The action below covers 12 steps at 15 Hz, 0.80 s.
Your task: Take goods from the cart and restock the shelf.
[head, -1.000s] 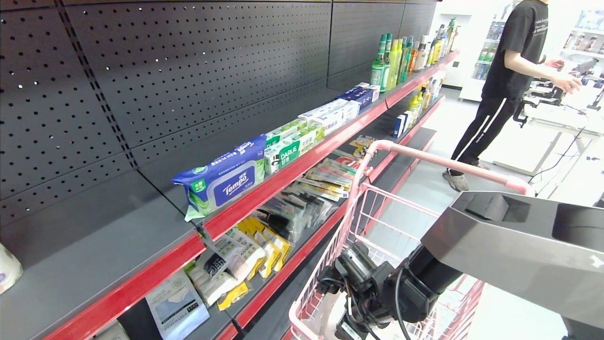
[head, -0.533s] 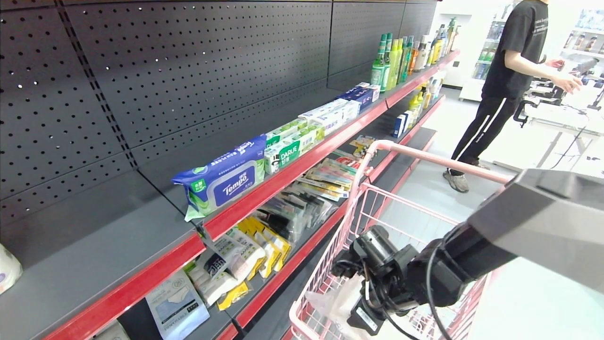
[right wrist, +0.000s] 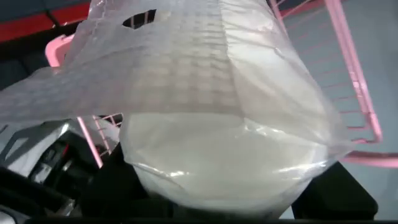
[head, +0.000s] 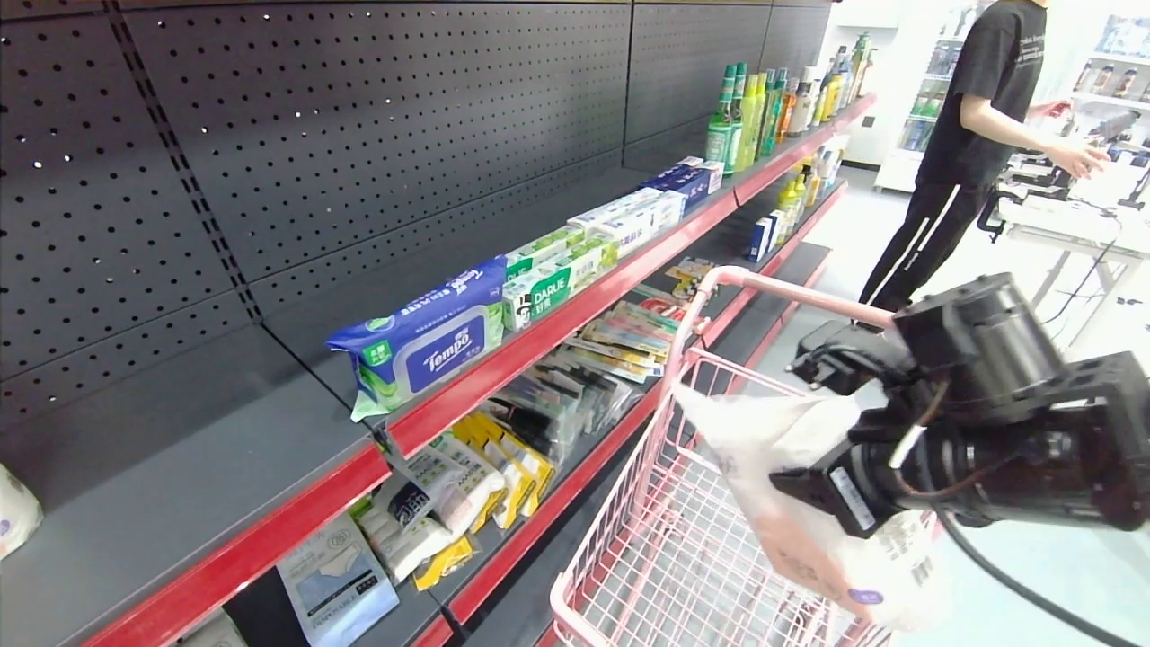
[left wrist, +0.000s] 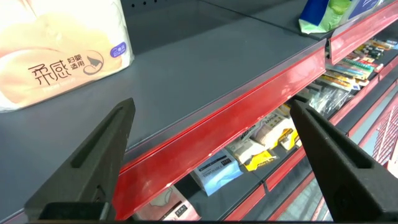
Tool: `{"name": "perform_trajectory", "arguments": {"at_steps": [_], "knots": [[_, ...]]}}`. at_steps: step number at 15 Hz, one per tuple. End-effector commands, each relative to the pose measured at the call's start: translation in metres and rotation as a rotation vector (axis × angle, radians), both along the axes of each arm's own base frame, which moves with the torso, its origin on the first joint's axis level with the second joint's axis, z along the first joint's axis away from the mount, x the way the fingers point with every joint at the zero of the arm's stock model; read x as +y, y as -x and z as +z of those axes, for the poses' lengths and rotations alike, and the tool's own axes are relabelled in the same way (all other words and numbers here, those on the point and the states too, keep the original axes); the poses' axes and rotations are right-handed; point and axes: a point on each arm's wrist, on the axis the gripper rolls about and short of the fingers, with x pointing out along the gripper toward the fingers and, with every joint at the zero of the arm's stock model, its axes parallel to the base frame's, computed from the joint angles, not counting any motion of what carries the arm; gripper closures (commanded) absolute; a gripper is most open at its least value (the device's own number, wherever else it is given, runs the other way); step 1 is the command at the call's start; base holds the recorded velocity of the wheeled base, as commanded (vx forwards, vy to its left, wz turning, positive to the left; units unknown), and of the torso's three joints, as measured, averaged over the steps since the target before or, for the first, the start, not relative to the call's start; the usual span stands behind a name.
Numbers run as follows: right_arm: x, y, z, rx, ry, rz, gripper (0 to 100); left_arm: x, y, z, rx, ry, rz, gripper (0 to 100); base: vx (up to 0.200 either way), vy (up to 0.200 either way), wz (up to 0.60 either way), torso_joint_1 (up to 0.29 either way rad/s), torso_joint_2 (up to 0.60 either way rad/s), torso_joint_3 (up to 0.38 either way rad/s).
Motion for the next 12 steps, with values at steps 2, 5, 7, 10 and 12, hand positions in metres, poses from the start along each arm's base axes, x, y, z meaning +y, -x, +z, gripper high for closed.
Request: {"name": "perform_trajectory", "arguments": {"at_steps": [2,5,7,10,12], "knots": [[-0.051,0.063,0.047,-0.239,-0.091,-0.119,100,0.000,0.000,0.000,0.001,0.000,0.001,0,0.000,0.000,0.00,0.000,0.00,0.000],[-0.081,0.108,0.056,-0.373,-0.154,-0.161,100,0.000,0.000,0.000,0.001,0.000,0.003,0,0.000,0.000,0.00,0.000,0.00,0.000],[-0.098,0.123,0.061,-0.444,-0.185,-0.265,100,0.000,0.000,0.000,0.001,-0.002,0.001,0,0.000,0.000,0.00,0.000,0.00,0.000],[-0.117,0.145,0.058,-0.502,-0.230,-0.342,100,0.000,0.000,0.000,0.001,0.000,0.001,0,0.000,0.000,0.00,0.000,0.00,0.000],[-0.126,0.163,0.044,-0.540,-0.217,-0.431,100,0.000,0.000,0.000,0.001,0.000,0.001,0,0.000,0.000,0.00,0.000,0.00,0.000]]}}
